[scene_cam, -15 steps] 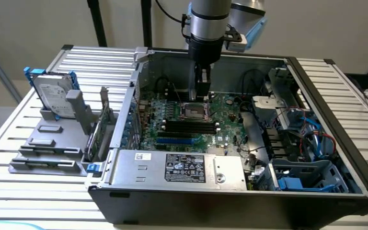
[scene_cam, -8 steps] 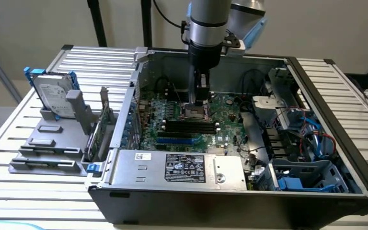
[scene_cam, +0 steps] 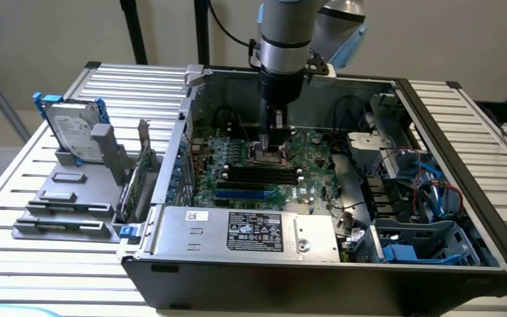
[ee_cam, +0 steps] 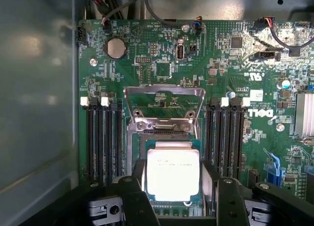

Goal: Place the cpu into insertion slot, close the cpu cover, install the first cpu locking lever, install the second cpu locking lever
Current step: 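Place the cpu into insertion slot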

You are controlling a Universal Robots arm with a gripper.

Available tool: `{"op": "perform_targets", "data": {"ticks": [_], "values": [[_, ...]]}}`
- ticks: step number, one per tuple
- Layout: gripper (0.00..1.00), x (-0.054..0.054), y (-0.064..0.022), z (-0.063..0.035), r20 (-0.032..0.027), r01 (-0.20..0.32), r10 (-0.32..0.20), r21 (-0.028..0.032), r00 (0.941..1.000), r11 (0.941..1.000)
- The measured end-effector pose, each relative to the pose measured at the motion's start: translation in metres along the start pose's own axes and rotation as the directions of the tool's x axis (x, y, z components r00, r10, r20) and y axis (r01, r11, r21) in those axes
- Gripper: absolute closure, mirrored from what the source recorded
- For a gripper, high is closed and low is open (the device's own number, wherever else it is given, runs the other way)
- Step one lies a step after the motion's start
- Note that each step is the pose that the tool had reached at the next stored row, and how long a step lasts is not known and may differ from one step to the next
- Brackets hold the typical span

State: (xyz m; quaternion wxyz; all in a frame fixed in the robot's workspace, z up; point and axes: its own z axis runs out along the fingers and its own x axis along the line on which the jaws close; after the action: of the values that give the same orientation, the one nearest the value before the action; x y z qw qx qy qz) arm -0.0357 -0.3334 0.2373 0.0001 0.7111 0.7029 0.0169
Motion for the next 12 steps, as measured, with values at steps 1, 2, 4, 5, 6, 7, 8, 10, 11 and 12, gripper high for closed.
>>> {"op": "perform_targets", "data": {"ticks": [1,2,4,5,6,7,8,10,11,12], "values": [[0.46,-0.001,-0.0003,0.0018,-0.0005,0.0,0.0,0.0,1.0,1.0],[0.46,-0.001,-0.0006,0.0036,-0.0008,0.0,0.0,0.0,1.0,1.0],[0.46,-0.002,-0.0009,0.0067,-0.002,0.0,0.0,0.0001,1.0,1.0],[0.46,-0.002,-0.0011,0.0078,-0.0031,0.0,0.0,0.0001,1.0,1.0],[0.46,-0.002,-0.0012,0.0088,-0.0048,0.0,0.0,0.0001,1.0,1.0],[0.46,-0.002,-0.0014,0.0096,-0.0073,0.0,0.0,0.0002,1.0,1.0],[0.46,-0.002,-0.0016,0.0103,-0.0101,0.0,0.0,0.0003,0.9999,1.0],[0.46,-0.002,-0.0025,0.0119,-0.0155,0.0,0.0,0.0002,0.9999,1.0],[0.46,-0.002,-0.003,0.0127,-0.0176,0.0,0.0,0.0002,0.9998,1.0],[0.46,-0.003,-0.0034,0.0135,-0.019,0.0,0.0,0.0002,0.9998,1.0]]}}
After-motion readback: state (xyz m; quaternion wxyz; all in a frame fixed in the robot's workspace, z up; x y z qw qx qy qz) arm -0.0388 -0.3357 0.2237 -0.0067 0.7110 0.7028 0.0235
